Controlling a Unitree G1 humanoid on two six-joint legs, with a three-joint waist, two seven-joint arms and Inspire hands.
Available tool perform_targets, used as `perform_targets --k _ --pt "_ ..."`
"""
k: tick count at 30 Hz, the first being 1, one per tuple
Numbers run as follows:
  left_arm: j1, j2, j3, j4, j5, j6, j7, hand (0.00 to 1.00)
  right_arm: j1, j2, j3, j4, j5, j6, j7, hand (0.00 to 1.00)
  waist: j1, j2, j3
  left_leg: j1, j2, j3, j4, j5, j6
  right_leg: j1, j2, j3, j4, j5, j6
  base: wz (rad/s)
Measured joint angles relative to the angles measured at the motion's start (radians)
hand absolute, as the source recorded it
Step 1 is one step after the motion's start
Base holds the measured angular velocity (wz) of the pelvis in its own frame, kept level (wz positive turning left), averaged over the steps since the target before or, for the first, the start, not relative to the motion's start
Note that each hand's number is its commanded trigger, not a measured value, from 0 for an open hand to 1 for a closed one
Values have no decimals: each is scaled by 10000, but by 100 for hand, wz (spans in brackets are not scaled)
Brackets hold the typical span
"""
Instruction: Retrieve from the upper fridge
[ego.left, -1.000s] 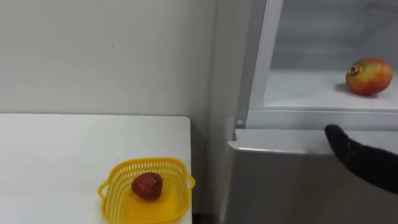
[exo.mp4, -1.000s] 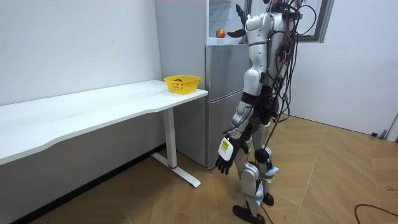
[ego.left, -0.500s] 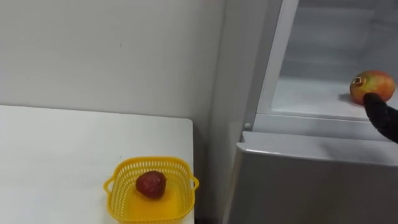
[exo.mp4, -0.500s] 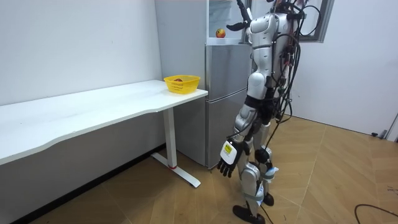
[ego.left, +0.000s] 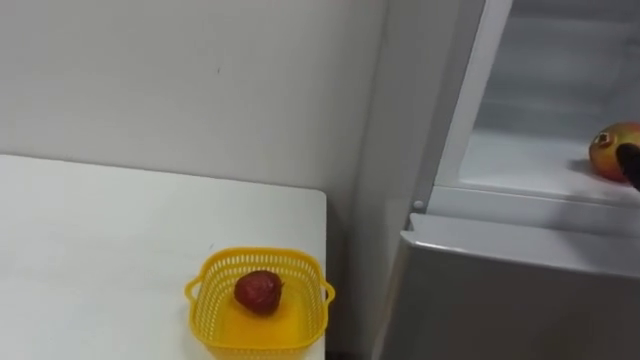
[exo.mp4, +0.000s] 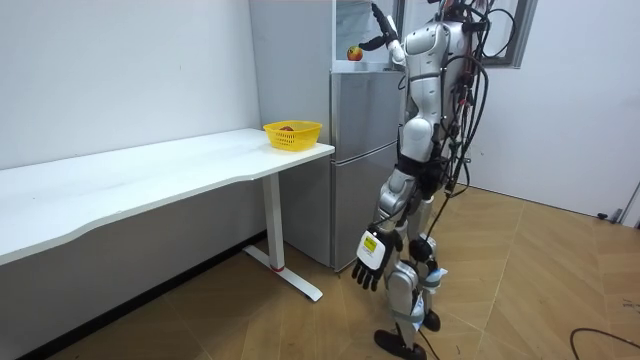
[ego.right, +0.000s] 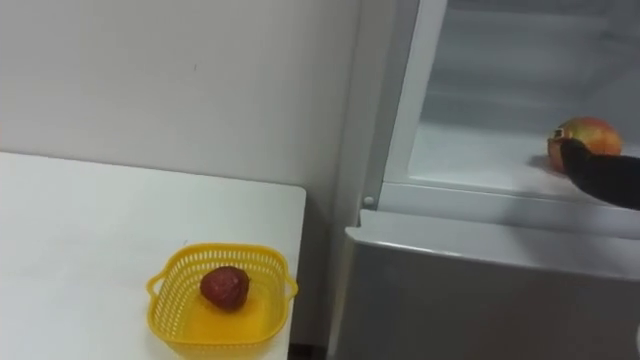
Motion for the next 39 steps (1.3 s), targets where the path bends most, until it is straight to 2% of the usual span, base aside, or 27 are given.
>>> perform_targets --k 3,5,12,14,18,23,30,32,39 --pt "99 29 11 -276 3 166 -92 0 -190 -174 11 391 328 59 82 0 7 -17 -12 -23 4 -46 14 0 0 6 -16 -158 -2 0 0 6" --pt "217 66 14 -579 3 170 -185 0 -425 -497 57 1022 560 198 286 0 20 -43 -32 -76 -4 -138 65 0 0 25 -39 -330 -2 0 0 14" --pt "409 81 173 -1075 -1 171 -396 0 -1915 -589 236 2511 573 380 480 0 -54 -1 -52 -177 -20 -232 154 2 -2 9 -67 -493 2 0 0 3" --pt "523 100 188 -1233 -1 170 -435 0 -2060 -756 437 2529 851 396 689 0 -172 19 -78 -211 -36 -283 151 2 -1 7 -83 -569 4 0 0 8" --pt "545 212 218 -1268 -5 174 -446 0 -2196 -1166 444 2759 1499 420 872 0 -181 25 -123 -314 -54 -409 219 4 1 20 -102 -704 0 0 0 10" --pt "658 235 220 -1347 -4 383 -417 0 -2457 -1191 673 3433 2191 711 1010 0 -179 7 -132 -314 -58 -493 265 13 -8 44 -92 -715 -16 0 0 3" --pt "693 234 294 -1272 1 406 -399 0 -2458 -1193 1042 4676 3067 766 1991 0 -147 -31 -97 -347 -54 -542 263 20 -18 79 -92 -749 -19 0 0 2" --pt "709 233 293 -1268 1 514 -379 0 -2465 -1193 1062 5166 3644 768 2195 0 -182 -24 -90 -354 -60 -587 221 18 -19 92 -99 -822 -25 0 0 7" --pt "699 234 514 -1198 1 543 -331 0 -2491 -1202 1031 5304 4324 763 2492 0 -188 31 -77 -364 -51 -591 209 21 -23 74 -82 -828 -31 0 0 0"
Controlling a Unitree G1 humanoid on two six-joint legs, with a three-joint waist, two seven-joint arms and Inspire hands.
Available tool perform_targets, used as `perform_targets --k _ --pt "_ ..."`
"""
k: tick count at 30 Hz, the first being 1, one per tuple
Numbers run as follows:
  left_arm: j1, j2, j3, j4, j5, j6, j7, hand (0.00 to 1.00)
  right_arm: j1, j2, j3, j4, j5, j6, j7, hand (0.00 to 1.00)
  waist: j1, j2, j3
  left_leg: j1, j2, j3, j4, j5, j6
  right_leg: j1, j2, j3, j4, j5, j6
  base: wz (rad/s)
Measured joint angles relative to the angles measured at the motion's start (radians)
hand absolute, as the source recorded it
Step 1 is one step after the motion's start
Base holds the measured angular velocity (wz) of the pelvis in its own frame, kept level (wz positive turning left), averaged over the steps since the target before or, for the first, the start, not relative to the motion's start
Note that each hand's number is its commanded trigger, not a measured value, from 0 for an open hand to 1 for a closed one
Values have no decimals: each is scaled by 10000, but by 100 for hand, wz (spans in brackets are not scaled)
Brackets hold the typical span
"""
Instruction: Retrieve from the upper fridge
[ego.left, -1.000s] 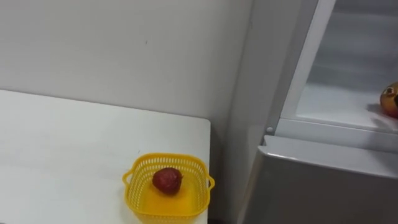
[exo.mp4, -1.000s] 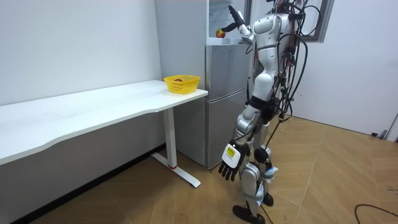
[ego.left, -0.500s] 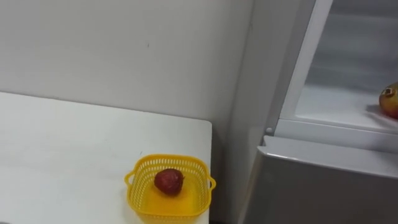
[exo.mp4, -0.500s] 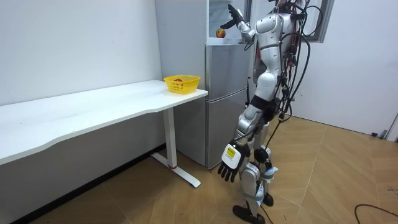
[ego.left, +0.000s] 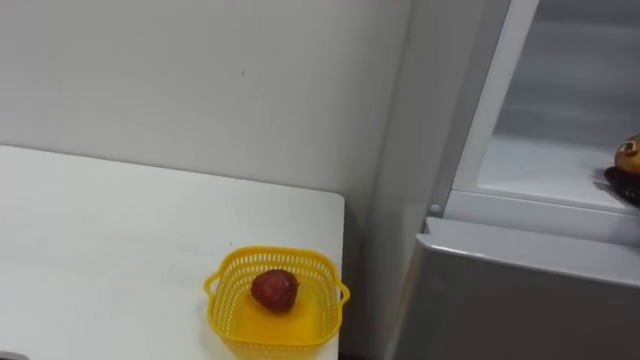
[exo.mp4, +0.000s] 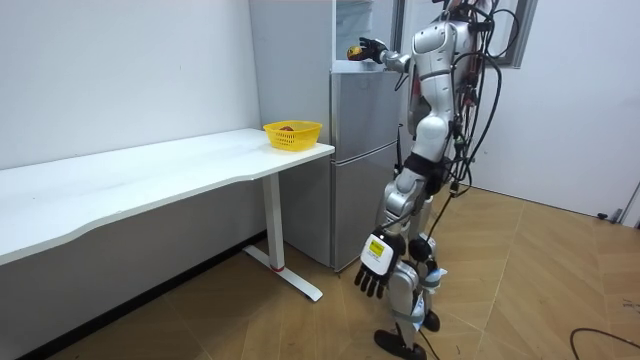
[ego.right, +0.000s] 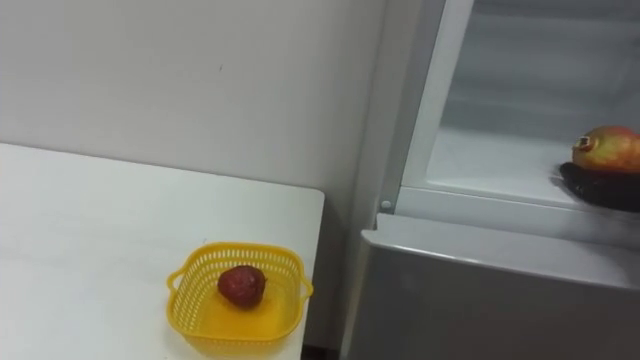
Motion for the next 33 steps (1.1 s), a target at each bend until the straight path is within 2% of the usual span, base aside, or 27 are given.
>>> perform_targets --k 9,10,12,27,33 --pt "-8 -1 -2 35 1 1 7 0 0 -18 -10 12 4 -1 134 0 2 12 -8 29 -6 -2 9 1 1 32 -4 -11 -17 0 0 0" --pt "-7 0 -2 73 3 1 8 0 0 -19 -10 59 1 -8 146 58 -4 20 -18 40 -15 -14 10 0 1 74 -5 -39 -73 0 0 4" --pt "-4 -1 -8 82 2 2 9 0 0 -32 -15 128 4 -66 166 100 -9 22 -18 40 -26 -29 16 1 1 107 -8 -70 -129 0 0 4" --pt "-6 9 -2 81 -1 52 10 0 -1 -111 -45 250 -1 -85 781 100 9 34 -43 48 -26 -60 26 1 0 128 -17 -130 -125 0 0 1" --pt "-12 12 -7 144 -10 47 2 0 -11 -218 -44 250 107 -89 773 100 47 -93 32 43 -2 -54 12 1 -4 112 -25 -123 -124 0 0 0"
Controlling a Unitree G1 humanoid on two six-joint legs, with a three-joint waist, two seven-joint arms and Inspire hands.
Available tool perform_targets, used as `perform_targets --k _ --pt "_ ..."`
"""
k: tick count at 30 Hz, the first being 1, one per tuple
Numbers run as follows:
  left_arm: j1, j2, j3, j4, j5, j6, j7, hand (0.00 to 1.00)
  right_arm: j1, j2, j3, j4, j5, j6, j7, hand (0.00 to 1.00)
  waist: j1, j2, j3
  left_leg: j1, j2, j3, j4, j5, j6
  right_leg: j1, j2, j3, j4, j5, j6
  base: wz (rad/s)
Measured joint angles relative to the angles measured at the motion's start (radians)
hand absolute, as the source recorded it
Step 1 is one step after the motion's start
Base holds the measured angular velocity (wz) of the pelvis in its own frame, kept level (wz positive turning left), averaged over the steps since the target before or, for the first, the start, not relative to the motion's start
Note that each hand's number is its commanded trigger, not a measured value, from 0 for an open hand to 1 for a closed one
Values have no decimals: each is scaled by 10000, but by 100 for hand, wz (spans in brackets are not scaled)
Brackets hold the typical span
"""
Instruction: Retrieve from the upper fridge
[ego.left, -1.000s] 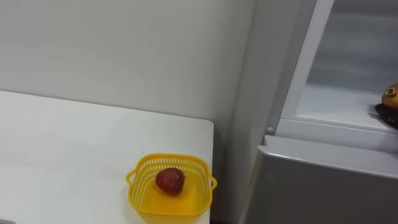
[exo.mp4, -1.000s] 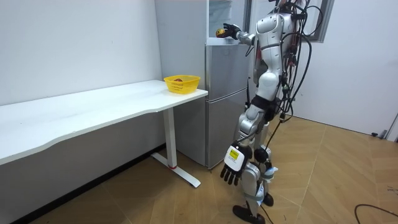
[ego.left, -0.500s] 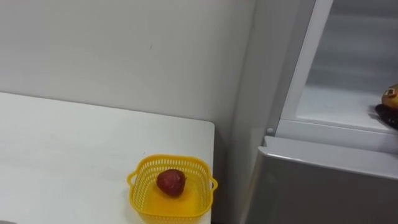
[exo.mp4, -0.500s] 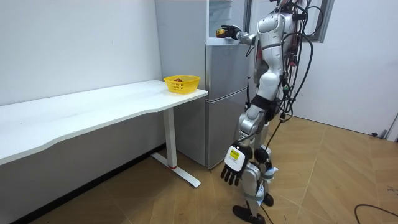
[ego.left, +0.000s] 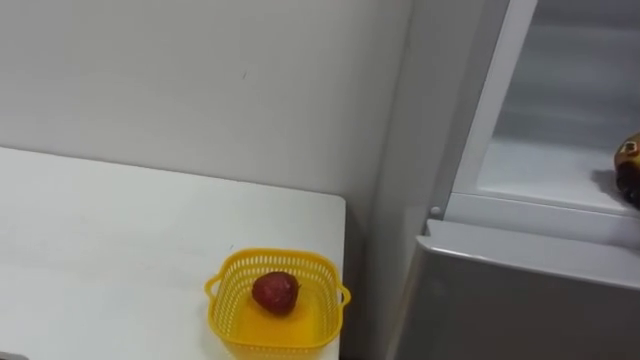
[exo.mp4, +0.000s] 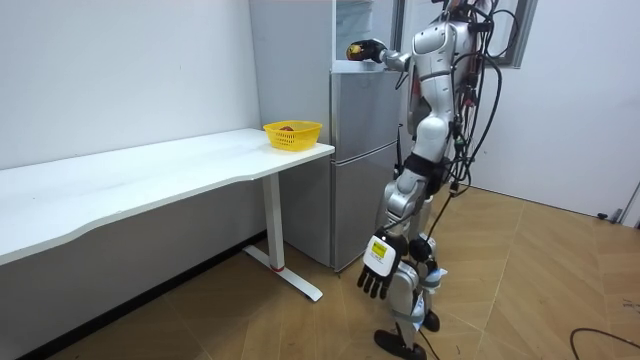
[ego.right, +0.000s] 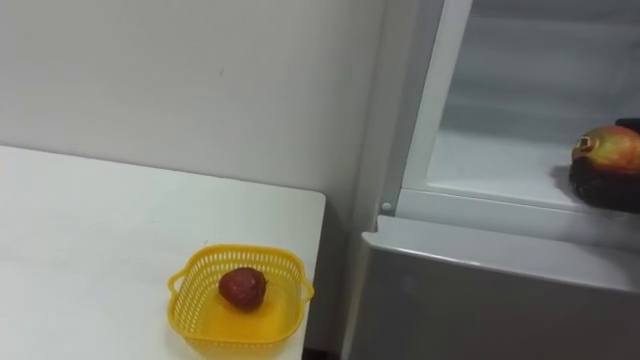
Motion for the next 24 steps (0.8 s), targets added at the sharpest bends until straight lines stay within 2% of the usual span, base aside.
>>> perform_targets --k 2,12,18,20,24 --pt "-13 1 1 0 1 -15 0 0 -7 -27 -4 0 47 0 -11 100 -22 -67 37 -19 -1 1 -7 1 -1 -15 7 0 -3 0 0 0" --pt "-134 91 -5 -2 18 -20 2 0 -109 -63 220 -114 165 22 -277 100 44 -102 6 -1 -5 4 -24 2 -3 -19 15 42 -18 0 0 2" --pt "-143 91 -12 -2 13 1 -3 0 71 -57 232 -1055 -179 44 -367 100 -17 -26 -25 10 -5 18 29 3 -3 -6 -13 43 -20 0 0 -1" --pt "-157 82 -15 -3 3 0 2 0 142 -53 224 -1827 -314 68 -537 100 -43 64 -51 53 0 65 34 3 -3 4 -10 196 -15 0 0 -7" --pt "-159 12 -13 9 3 3 55 0 649 -29 181 -3305 -969 61 -898 100 -57 222 -37 151 2 136 30 3 -2 71 -14 289 -12 0 0 -8"
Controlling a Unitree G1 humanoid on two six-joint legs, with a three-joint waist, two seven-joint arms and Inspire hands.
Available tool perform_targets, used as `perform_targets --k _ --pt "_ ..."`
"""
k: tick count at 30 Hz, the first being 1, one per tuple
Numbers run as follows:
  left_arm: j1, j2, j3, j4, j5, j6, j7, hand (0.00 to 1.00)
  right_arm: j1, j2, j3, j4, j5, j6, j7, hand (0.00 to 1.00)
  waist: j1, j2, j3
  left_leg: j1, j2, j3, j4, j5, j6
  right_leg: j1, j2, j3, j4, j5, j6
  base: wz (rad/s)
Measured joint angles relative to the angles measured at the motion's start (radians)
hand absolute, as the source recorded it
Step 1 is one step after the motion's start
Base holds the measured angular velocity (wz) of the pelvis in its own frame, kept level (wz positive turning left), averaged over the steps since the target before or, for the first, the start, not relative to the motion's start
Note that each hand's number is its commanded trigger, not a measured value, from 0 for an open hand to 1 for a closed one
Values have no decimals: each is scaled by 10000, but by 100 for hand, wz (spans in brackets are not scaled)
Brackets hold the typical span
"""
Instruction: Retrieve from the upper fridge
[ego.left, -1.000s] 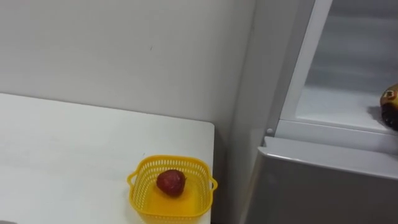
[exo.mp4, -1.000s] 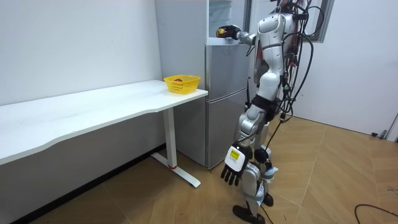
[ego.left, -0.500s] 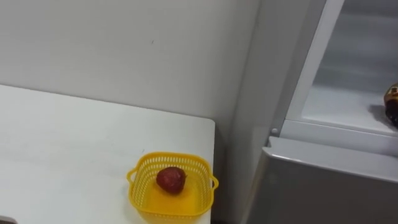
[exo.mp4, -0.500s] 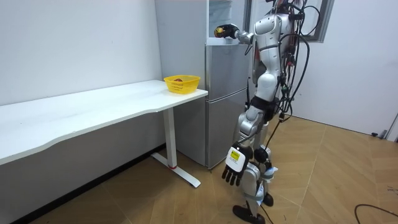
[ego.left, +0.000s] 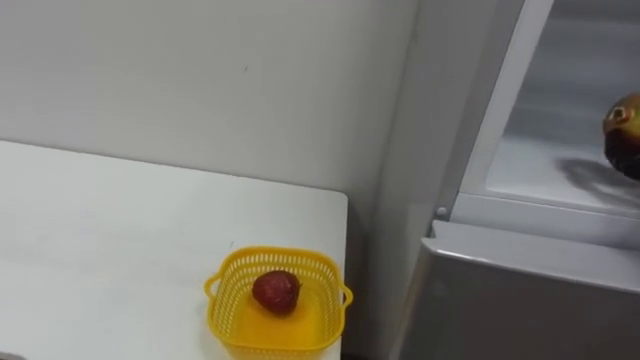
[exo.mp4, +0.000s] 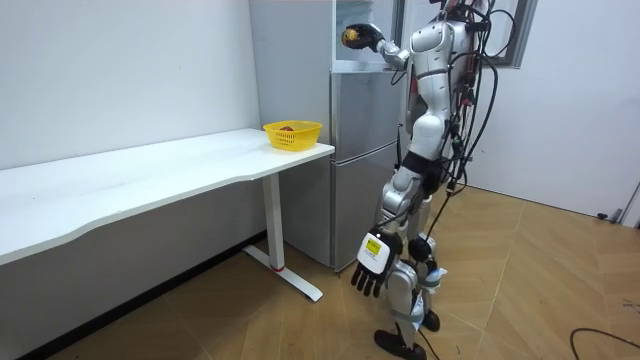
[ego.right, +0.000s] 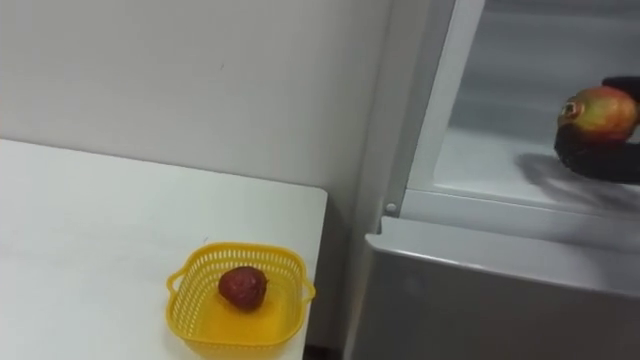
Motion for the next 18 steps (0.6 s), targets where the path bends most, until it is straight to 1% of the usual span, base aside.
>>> perform_targets --k 2,4,6,9,11,12,13,15,16,17,18 --pt "0 -118 -8 -24 -14 -3 159 0 278 17 -9 -829 -66 3 -146 100 -39 112 23 2 -4 7 -2 0 0 -2 -4 53 9 0 0 -5" --pt "34 -163 -15 -83 -21 -16 170 0 506 37 -10 -1440 -86 2 -280 100 -106 157 20 -9 -6 13 -15 0 0 1 11 145 12 -2 -4 -2" --pt "23 -167 -21 -73 -24 -20 260 0 738 55 -13 -1921 -335 0 -410 100 -140 166 9 3 -3 9 -23 0 -3 18 28 210 12 -5 -8 -2" --pt "-11 -175 -48 -25 -1 -63 420 0 1441 67 -116 -3041 -1110 -47 -842 100 -183 161 5 16 -2 23 -20 4 -10 38 27 216 16 -5 -9 -1" --pt "0 -183 -169 3 -1 -64 592 0 1923 175 -139 -3880 -1758 -140 -1051 100 -215 173 1 36 -1 81 4 4 -9 36 30 257 26 -4 -10 -5" --pt "-1 -187 -213 7 -1 -64 617 0 1991 208 -157 -4032 -1915 -158 -1081 100 -220 174 1 41 -1 136 5 4 -9 31 36 264 33 -4 -11 -8" --pt "-6 -194 -246 9 -7 -73 629 0 2134 297 -248 -4324 -2142 -177 -1140 100 -231 177 -1 43 -1 166 3 3 -8 15 80 266 40 -3 -11 -9" --pt "-3 -194 -300 43 -9 -101 746 0 2168 606 -365 -4753 -2608 -175 -1291 100 -216 189 7 59 10 265 -13 3 -7 -15 92 350 49 0 -16 -12" --pt "-10 -194 -304 61 -26 -126 816 0 2175 838 -386 -5103 -2977 -178 -1461 100 -224 214 18 82 15 269 -25 1 -5 -19 101 391 50 2 -19 -10" --pt "-19 -200 -346 84 -47 -149 859 0 2234 1025 -388 -5489 -3264 -253 -1608 100 -237 238 26 121 15 269 -81 1 -5 -9 105 402 50 2 -19 -7" --pt "-21 -209 -391 100 -84 -158 903 0 2305 1094 -396 -5662 -3351 -326 -1662 100 -236 255 26 139 15 273 -108 1 -5 -4 106 403 49 2 -19 -3"
